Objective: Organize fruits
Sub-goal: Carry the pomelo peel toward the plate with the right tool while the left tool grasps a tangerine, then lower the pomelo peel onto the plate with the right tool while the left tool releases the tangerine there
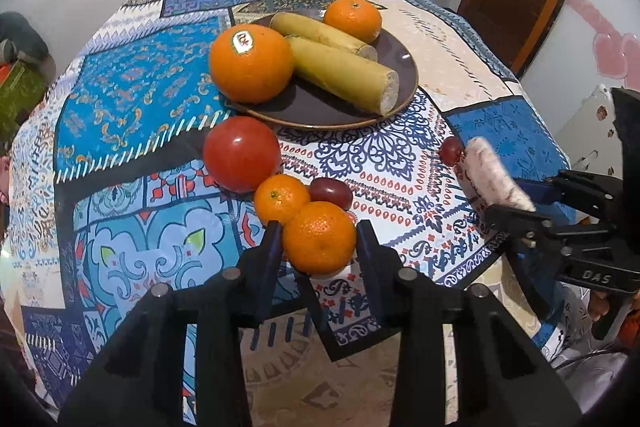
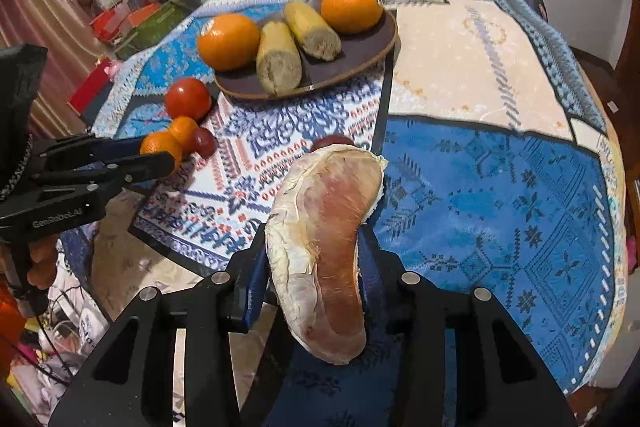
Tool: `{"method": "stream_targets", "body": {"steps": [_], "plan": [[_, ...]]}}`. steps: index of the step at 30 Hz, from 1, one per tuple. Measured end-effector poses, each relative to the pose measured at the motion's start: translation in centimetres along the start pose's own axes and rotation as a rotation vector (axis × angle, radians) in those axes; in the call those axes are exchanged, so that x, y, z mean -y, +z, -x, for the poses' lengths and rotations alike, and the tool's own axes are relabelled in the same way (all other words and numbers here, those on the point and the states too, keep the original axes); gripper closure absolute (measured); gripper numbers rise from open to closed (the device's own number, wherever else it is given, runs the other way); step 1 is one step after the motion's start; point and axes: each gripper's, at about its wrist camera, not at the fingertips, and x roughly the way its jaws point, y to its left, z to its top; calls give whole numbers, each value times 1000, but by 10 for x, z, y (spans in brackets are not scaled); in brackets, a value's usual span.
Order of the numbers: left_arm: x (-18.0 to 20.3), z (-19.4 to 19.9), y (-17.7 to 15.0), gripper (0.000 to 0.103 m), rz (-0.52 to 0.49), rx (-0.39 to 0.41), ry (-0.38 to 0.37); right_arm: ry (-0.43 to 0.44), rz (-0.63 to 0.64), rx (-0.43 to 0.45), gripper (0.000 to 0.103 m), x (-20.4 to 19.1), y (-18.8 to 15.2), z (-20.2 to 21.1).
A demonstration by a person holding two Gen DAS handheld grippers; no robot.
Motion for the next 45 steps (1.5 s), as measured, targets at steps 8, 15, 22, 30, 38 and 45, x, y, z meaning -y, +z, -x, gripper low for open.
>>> {"method": "stream_targets", "body": {"steps": [8,15,22,30,38,45], "plan": [[-7,20,9,66,21,60,10,-15,37,82,65,-5,18,25],[-12,36,36,66,39,131,17,-35,63,149,65,-6,50,33],[-10,23,57,66,46,140,14,-43,96,195,65,-8,79,33],[-9,-4,71,66,48,116,-11,-56,109,208,65,-6,104,14],[-6,-28,77,66,29,99,-18,-38,146,185,65,-10,127,-18],[-12,-43,84,66,67,83,-48,-16,156,164,65,-13,136,-43]]}}
